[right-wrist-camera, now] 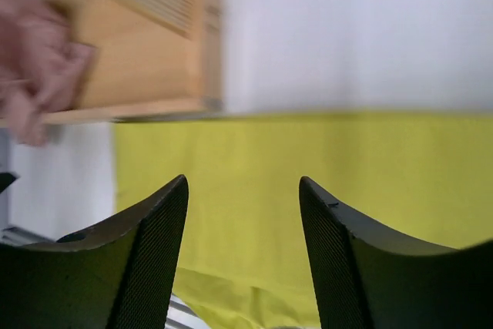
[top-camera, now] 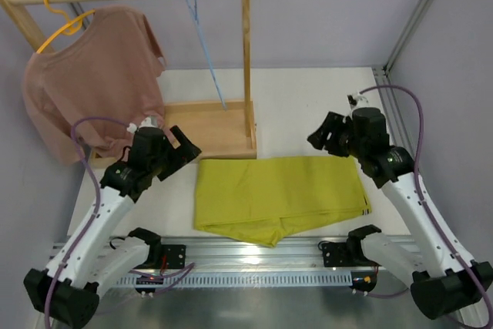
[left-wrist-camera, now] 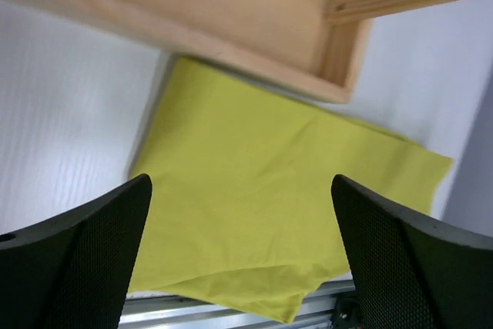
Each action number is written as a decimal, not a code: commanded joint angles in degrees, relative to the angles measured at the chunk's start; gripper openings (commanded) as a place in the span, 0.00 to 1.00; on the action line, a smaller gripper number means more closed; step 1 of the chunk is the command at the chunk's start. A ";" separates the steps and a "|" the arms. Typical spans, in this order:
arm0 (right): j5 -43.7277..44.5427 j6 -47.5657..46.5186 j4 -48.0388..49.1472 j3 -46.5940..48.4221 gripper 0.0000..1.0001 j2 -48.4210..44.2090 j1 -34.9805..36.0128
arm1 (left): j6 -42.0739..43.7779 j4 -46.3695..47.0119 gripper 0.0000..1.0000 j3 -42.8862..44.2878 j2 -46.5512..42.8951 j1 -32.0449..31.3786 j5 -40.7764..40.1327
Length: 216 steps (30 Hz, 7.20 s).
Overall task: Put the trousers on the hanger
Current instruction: Grab a hanger with the right arm, then pass the hanger from the right arm to the left, then pass the hanger from the left arm to the right
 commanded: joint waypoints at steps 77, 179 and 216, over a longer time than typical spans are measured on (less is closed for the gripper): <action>39.99 -25.43 15.20 69.78 0.04 43.96 44.39 | 4.30 7.54 0.98 -7.28 -11.14 0.21 21.68; 49.56 6.92 9.67 -7.31 0.41 -6.15 68.13 | -30.42 42.34 0.00 8.10 27.09 -18.16 17.02; 43.41 -1.52 20.12 5.96 0.35 11.60 51.78 | -31.30 42.34 0.00 7.22 25.60 -22.99 16.05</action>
